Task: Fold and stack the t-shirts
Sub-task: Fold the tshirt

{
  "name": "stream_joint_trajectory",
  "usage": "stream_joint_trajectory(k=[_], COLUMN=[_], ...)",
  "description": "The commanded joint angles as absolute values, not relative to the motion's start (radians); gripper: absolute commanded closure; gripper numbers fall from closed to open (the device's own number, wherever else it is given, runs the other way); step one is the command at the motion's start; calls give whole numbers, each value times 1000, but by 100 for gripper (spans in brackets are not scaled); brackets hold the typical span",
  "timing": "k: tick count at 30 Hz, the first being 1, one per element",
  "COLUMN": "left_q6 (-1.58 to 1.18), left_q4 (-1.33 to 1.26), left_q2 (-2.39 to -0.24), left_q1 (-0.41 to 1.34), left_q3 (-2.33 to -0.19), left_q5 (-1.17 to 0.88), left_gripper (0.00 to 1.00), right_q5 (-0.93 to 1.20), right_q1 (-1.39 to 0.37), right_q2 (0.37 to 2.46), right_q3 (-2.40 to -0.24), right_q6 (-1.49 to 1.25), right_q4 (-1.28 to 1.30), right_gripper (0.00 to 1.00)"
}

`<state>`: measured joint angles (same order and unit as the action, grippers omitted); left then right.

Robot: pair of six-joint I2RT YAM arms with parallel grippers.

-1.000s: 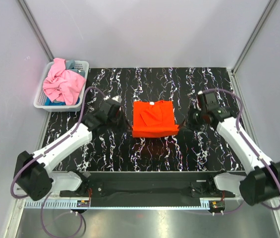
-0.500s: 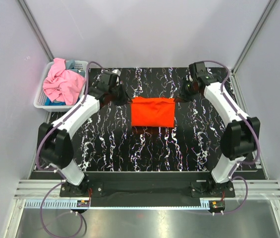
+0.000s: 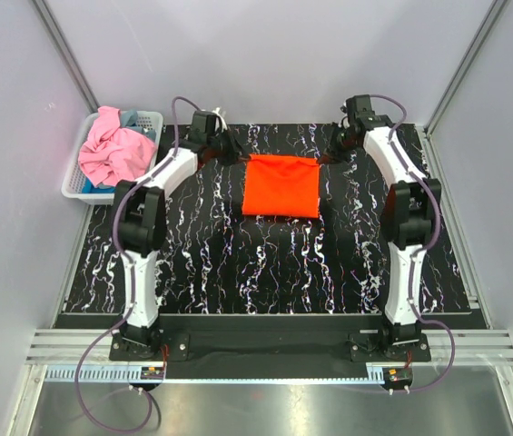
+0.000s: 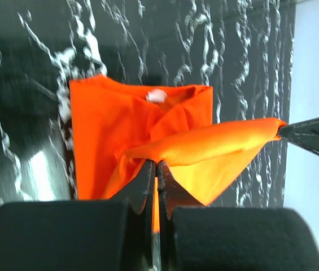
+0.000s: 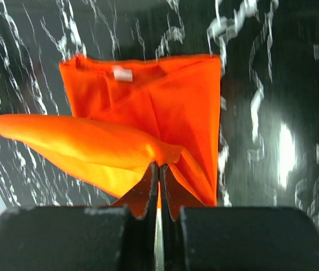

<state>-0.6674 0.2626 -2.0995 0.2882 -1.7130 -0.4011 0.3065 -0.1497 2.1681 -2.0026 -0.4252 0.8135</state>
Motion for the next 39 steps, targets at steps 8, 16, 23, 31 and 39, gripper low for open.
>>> stream_joint_trajectory(k=[8,16,23,31,39], left_q6=[-681,-598,-500,-479,-468], left_q4=[77,43,136,189,201], left_q2=[-2467,-2286,-2270,-2407,-2537], left_q1=[235,222,235,239,241], left_q3=[-2163,-1918,-1819,-1920,-2080], left_q5=[-515,-450,-446,-506,-537], left_gripper=[53,49,49,49,49], right_q5=[409,529,787,819,821], right_q1=[-74,-8,-6,-6,-6], right_q2=[2502,2450,2456,2558,2660], right_q3=[-2309,-2271,-2181,-2229,-2299], right_q6=[-463,-367,-219,-245,-331], right_q4=[678,664,650,606,497], right_gripper=[48,34,33,34,50])
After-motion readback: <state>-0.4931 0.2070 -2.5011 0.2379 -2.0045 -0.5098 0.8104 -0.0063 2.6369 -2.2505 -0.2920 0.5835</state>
